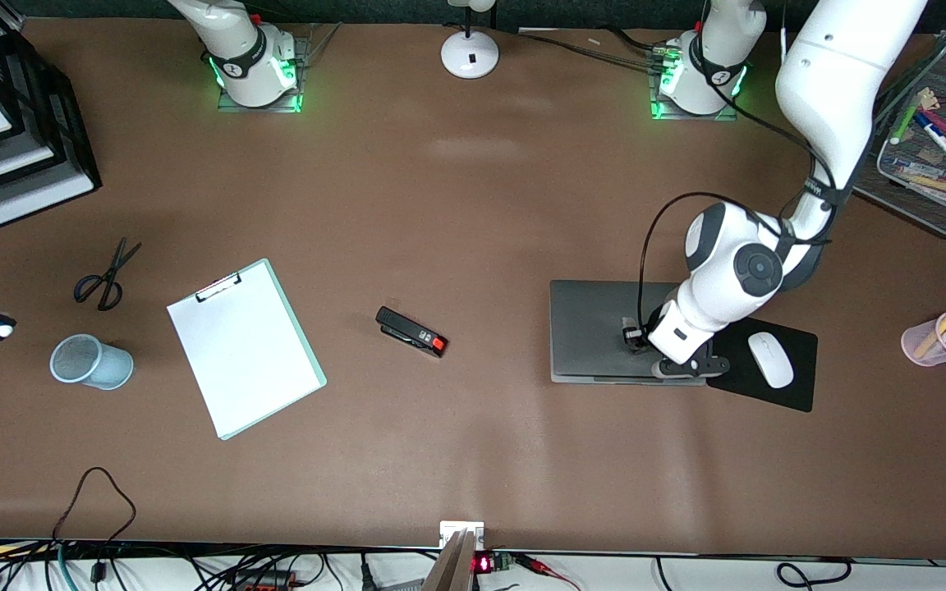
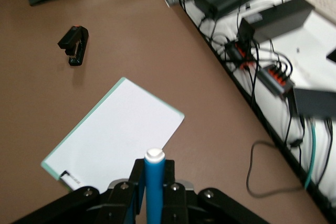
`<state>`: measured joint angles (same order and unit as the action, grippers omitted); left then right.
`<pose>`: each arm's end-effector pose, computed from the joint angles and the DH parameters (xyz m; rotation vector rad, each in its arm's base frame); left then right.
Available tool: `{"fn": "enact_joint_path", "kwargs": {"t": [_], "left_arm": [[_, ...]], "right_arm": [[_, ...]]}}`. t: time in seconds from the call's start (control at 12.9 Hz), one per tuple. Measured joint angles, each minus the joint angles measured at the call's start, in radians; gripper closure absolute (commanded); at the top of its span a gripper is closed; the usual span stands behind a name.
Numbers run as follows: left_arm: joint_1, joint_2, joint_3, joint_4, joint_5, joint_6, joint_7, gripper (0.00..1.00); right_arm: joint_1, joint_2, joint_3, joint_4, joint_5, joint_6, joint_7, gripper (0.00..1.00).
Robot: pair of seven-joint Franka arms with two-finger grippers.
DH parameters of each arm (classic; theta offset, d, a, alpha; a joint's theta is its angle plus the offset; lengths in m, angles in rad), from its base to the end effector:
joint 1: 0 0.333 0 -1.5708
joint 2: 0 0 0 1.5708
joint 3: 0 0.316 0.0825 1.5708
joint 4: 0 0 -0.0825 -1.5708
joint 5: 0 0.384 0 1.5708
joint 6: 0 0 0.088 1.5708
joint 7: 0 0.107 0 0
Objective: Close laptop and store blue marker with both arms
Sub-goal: 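Carry the marker over the blue cup while the left gripper presses the lid shut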
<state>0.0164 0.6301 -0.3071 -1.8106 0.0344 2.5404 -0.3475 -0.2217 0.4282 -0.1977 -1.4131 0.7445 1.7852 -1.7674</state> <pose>0.6415 -0.1749 0.2187 2.9494 0.1430 0.1095 0.6579 -0.2038 0.4731 -2.2459 -1.5071 -0.7686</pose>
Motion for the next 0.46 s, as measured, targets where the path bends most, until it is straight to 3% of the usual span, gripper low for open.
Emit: {"fn": "enact_joint_path", "kwargs": {"t": [0.23, 0.46], "left_arm": [[-0.003, 0.063, 0.001, 0.055, 0.013, 0.025, 0.000, 1.00], [-0.004, 0.106, 0.004, 0.070, 0.027, 0.068, 0.000, 1.00]], "right_arm": [[-0.064, 0.112, 0.000, -0.010, 0.151, 0.000, -0.270, 1.00], [-0.127, 0.230, 0.001, -0.010, 0.247, 0.000, -0.469, 1.00]]}}
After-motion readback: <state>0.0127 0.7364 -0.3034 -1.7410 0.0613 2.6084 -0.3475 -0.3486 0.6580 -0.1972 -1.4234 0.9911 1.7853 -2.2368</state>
